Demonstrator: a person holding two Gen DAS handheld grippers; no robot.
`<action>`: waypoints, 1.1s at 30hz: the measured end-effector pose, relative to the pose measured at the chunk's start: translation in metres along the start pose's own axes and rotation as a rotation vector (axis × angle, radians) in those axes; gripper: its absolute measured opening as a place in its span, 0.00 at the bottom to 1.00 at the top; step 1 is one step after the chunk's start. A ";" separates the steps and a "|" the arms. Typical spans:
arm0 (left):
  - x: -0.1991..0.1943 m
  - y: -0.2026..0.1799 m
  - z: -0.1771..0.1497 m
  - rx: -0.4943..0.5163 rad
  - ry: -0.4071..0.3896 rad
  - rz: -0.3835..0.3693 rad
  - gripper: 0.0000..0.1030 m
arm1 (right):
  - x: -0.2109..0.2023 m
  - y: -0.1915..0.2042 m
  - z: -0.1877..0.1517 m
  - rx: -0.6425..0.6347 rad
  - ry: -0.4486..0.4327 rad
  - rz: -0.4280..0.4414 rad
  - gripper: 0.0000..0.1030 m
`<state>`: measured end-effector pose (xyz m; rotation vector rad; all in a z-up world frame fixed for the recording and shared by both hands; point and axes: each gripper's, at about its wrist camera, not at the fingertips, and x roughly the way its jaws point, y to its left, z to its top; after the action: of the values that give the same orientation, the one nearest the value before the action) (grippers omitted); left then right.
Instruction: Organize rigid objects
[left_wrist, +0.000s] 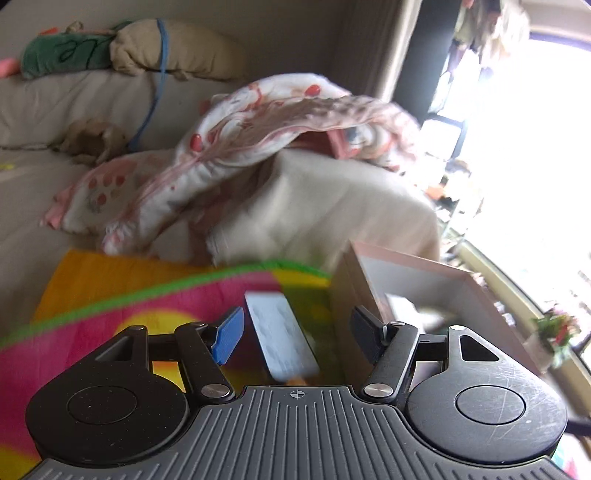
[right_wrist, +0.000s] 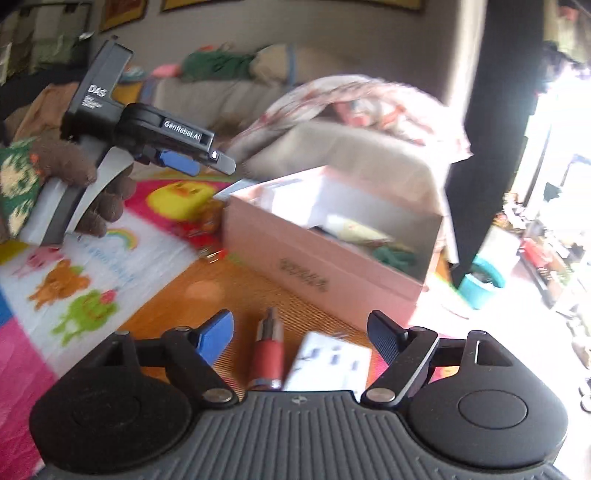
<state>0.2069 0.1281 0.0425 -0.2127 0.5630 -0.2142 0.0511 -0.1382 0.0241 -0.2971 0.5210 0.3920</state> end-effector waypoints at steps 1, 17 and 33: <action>0.012 0.000 0.006 0.000 0.016 0.021 0.67 | 0.002 -0.002 -0.002 0.009 0.002 -0.007 0.78; 0.022 -0.005 -0.034 0.061 0.173 -0.023 0.42 | 0.021 -0.021 -0.018 0.159 0.082 0.021 0.78; -0.113 -0.021 -0.098 -0.006 0.146 -0.131 0.40 | 0.023 0.016 -0.006 0.108 0.163 0.178 0.71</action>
<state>0.0571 0.1238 0.0237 -0.2410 0.6958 -0.3574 0.0597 -0.1195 0.0036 -0.1794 0.7287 0.5126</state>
